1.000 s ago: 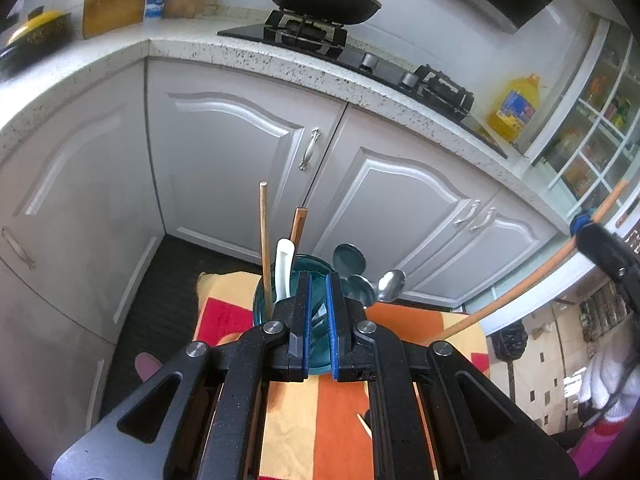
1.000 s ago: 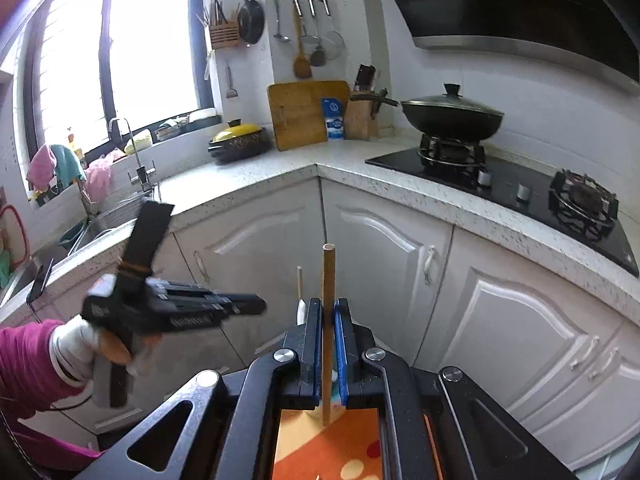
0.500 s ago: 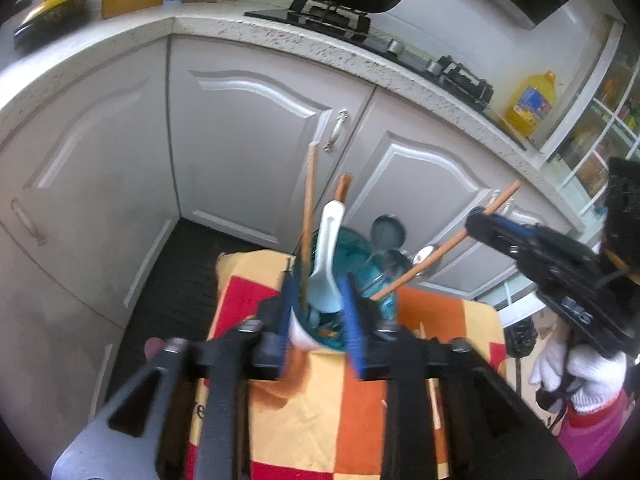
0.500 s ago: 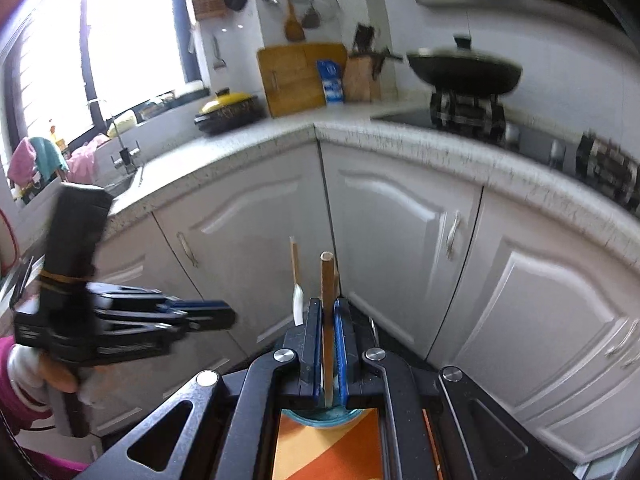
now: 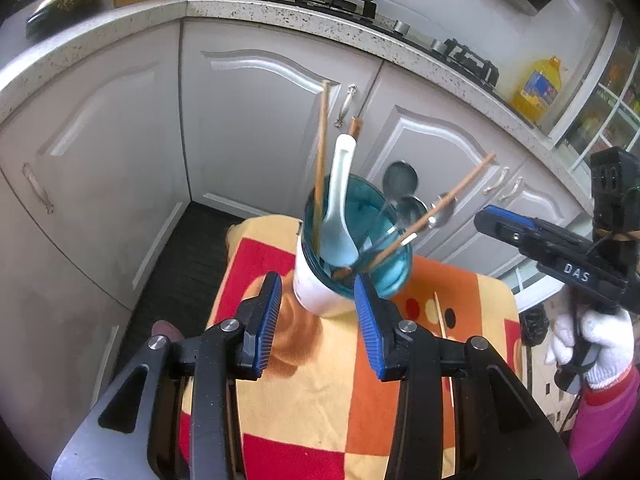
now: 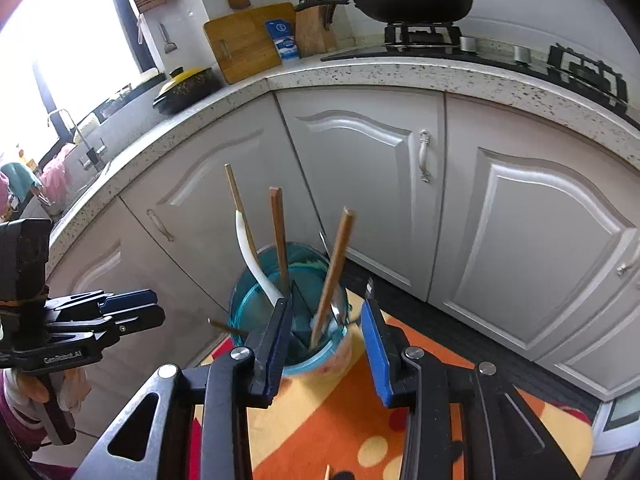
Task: Organize utensils
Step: 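Open the left tool to drop the fork in the cup while the right tool releases the chopstick, then move both tools back over the two remaining wooden chopsticks on the towel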
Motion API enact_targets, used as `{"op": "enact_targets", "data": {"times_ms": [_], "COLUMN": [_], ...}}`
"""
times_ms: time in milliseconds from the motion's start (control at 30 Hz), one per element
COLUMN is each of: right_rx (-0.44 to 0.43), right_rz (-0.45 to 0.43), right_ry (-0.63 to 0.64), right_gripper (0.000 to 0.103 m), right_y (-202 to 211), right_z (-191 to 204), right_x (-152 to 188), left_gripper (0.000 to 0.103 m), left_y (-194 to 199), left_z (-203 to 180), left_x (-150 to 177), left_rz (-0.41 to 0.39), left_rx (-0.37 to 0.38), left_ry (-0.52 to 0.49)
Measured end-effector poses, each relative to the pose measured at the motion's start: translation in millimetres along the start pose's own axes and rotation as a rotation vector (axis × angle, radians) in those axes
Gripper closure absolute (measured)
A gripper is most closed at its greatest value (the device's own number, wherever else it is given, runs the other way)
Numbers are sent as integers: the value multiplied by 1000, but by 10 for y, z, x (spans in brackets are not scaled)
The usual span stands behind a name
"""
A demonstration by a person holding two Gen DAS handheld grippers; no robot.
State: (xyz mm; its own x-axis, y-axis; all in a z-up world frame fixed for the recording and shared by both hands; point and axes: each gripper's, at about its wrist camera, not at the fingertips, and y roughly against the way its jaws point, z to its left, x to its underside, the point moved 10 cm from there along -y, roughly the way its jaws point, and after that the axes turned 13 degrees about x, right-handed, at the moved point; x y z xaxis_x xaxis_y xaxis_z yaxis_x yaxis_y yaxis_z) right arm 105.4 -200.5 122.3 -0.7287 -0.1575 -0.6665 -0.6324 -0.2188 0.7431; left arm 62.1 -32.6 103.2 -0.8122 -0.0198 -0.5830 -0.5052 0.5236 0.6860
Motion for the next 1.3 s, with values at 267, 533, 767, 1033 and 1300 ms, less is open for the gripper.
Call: {"op": "enact_targets", "data": {"times_ms": [267,533,767,1033,1300], "right_rx": [23,80,132,140,143], "right_rz": [1,56,76,137,174], "right_ry": [-32,-85,-129,-153,-112], "right_gripper": [63,63,63,62,62], "right_y": [257,403,552,437,28], "right_z": [-59,-392,-700,-803,-792], "right_x": [467,1052,1432,1784,1924], "left_gripper": [66,66,65,57,57], "left_y": [-52,-334,-541,-835,-1135], "left_z": [-332,-670,-808,-887,-936], "left_x": [243,635,892,1253,1670], "left_rz": [12,93,146,270,349], "left_rx": [4,54,60,170,139], "left_ry": [-72,-114,-138,-46,-14]}}
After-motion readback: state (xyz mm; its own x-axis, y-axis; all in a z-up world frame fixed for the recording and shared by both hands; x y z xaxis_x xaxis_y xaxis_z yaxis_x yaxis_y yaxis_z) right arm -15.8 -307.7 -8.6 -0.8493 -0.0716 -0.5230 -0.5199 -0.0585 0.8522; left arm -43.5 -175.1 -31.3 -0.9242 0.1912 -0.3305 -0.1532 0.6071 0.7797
